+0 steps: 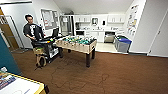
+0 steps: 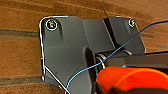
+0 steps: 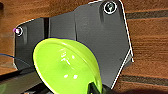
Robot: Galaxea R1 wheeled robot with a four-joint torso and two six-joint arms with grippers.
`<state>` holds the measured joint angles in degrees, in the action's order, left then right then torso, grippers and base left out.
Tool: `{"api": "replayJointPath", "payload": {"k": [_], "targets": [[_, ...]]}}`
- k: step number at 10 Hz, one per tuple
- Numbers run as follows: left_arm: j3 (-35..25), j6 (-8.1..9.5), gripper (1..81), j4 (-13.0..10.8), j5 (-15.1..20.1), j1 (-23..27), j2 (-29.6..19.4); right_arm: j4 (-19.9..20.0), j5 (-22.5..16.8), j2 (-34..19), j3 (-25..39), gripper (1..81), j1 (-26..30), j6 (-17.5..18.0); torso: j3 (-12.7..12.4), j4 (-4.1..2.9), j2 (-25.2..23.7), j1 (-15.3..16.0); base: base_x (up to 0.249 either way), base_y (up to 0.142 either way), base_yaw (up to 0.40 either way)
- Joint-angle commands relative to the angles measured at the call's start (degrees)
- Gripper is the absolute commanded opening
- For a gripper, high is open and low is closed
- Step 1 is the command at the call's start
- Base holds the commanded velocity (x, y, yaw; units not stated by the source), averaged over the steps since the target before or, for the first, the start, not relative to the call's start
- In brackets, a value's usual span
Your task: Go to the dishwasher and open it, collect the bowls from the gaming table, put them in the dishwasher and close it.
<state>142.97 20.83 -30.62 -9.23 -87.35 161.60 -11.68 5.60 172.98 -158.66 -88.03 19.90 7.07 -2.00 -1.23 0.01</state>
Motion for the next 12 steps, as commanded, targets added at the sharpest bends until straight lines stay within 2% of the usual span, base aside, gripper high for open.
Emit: {"api": "replayJointPath", "payload": {"k": [1, 6, 12], "targets": [[-0.1, -0.27, 1.0, -0.5, 2.4, 2.1, -1.2, -0.7, -2.9, -0.2, 0.1, 1.0, 2.1, -0.2, 0.0, 0.00, 0.0, 0.0, 0.000, 0.000, -0.395], [-0.5, -0.27, 1.0, -0.5, 2.3, 2.0, -1.3, -1.0, -2.9, -0.2, 0.1, 1.0, 2.2, -0.2, 0.0, 0.00, 0.0, 0.0, 0.000, 0.000, -0.340], [-0.7, 0.00, 1.0, -0.6, 2.1, 2.1, -1.3, -1.1, -2.9, -0.2, 0.1, 1.0, 2.3, -0.2, 0.0, 0.00, 0.0, 0.0, -0.026, 0.000, 0.000]]}}
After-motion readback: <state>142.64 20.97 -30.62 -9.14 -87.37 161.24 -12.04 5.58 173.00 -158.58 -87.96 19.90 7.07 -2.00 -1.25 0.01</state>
